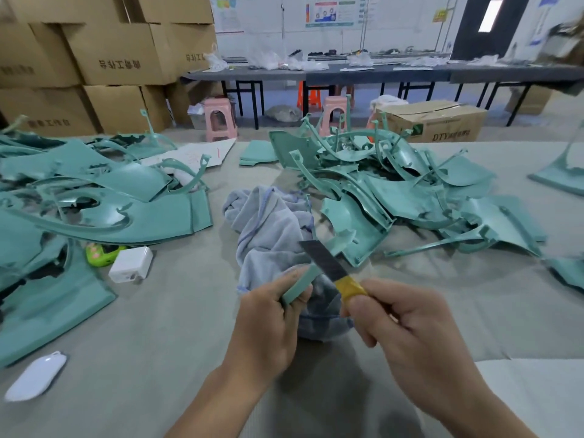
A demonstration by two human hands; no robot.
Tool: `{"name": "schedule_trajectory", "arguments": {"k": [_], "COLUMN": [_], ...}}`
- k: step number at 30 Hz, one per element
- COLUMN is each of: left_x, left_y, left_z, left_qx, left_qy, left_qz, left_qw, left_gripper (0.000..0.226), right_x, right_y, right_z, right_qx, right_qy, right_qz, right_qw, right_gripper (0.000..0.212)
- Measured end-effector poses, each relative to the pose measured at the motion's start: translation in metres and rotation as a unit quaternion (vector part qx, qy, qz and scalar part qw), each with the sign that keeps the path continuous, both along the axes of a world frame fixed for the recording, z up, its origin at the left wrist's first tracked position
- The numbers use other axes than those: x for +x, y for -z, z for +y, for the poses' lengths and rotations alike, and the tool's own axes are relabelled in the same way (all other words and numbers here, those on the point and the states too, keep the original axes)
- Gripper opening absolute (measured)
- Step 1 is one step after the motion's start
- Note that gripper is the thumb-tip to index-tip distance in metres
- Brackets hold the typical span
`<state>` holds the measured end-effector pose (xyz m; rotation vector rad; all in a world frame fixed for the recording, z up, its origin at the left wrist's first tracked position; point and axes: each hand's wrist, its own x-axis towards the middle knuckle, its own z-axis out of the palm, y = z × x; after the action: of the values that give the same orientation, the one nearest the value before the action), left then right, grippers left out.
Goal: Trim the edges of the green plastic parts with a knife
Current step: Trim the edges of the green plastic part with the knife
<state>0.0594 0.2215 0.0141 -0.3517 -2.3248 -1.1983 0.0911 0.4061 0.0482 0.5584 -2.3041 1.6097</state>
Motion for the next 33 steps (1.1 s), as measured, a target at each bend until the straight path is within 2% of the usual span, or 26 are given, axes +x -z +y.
{"name": "schedule_trajectory", "arguments": {"k": [2,4,7,9,10,13,14,15,16,18,20,22,25,27,28,29,31,33], "left_x": [-0.001,-0.001,0.001,0.001,0.001,0.001,0.003,0.007,0.010,0.016,0.022,0.024,0.023,0.018,0.017,0.015,0.012,0.010], "left_y": [0.000,0.001,0.001,0.002,0.002,0.000,-0.002,-0.007,-0.011,-0.015,-0.020,-0.025,-0.024,-0.017,-0.013,-0.009,-0.007,-0.008], "left_z": [-0.001,-0.002,-0.001,-0.001,-0.001,-0.002,-0.002,-0.003,-0.004,-0.007,-0.009,-0.011,-0.011,-0.007,-0.004,-0.001,0.001,-0.001], "left_qx": [0.022,0.020,0.005,-0.007,-0.011,-0.014,-0.026,-0.055,-0.099,-0.197,-0.249,-0.258,-0.321,-0.379,-0.390,-0.385,-0.324,-0.225], "left_qy": [-0.010,-0.010,-0.011,-0.015,-0.020,-0.031,-0.026,-0.022,-0.011,-0.001,-0.044,-0.102,-0.158,-0.145,-0.129,-0.106,-0.067,-0.034], "left_qz": [-0.018,-0.034,-0.014,-0.012,-0.015,-0.044,-0.043,-0.035,-0.012,0.096,0.216,0.267,0.210,0.115,0.068,0.038,0.033,0.058], "left_qw": [1.000,0.999,1.000,1.000,1.000,0.998,0.998,0.998,0.995,0.976,0.943,0.923,0.910,0.907,0.909,0.916,0.943,0.972], "left_gripper": [0.038,0.031,0.005,0.004,0.007,0.009,0.009,0.019,0.032,0.052,0.052,0.045,0.043,0.033,0.038,0.052,0.079,0.088], "right_x": [-0.008,-0.011,-0.001,0.006,0.005,-0.012,-0.016,-0.020,-0.022,-0.022,-0.021,-0.021,-0.024,-0.024,-0.023,-0.022,-0.020,-0.017], "right_y": [0.000,-0.002,-0.006,-0.003,-0.001,0.004,0.004,0.004,0.004,0.004,0.007,0.011,0.015,0.020,0.021,0.021,0.021,0.019], "right_z": [0.004,0.013,0.012,0.005,0.004,0.015,0.021,0.026,0.029,0.029,0.026,0.023,0.020,0.017,0.014,0.011,0.004,0.002], "right_qx": [-0.001,-0.031,-0.069,-0.025,-0.002,0.029,0.017,-0.010,-0.043,-0.091,-0.096,-0.099,-0.143,-0.162,-0.161,-0.159,-0.153,-0.144], "right_qy": [0.081,0.132,0.063,0.002,0.004,0.133,0.169,0.185,0.183,0.165,0.155,0.152,0.151,0.138,0.125,0.108,0.080,0.059], "right_qz": [-0.023,-0.040,0.007,0.007,-0.003,-0.023,-0.037,-0.052,-0.063,-0.069,-0.071,-0.081,-0.124,-0.148,-0.154,-0.154,-0.134,-0.107], "right_qw": [0.996,0.990,0.996,1.000,1.000,0.990,0.985,0.981,0.980,0.980,0.981,0.980,0.970,0.966,0.967,0.969,0.976,0.982], "right_gripper": [0.033,0.028,0.028,0.033,0.035,0.029,0.027,0.026,0.026,0.027,0.028,0.030,0.029,0.032,0.032,0.033,0.032,0.028]}}
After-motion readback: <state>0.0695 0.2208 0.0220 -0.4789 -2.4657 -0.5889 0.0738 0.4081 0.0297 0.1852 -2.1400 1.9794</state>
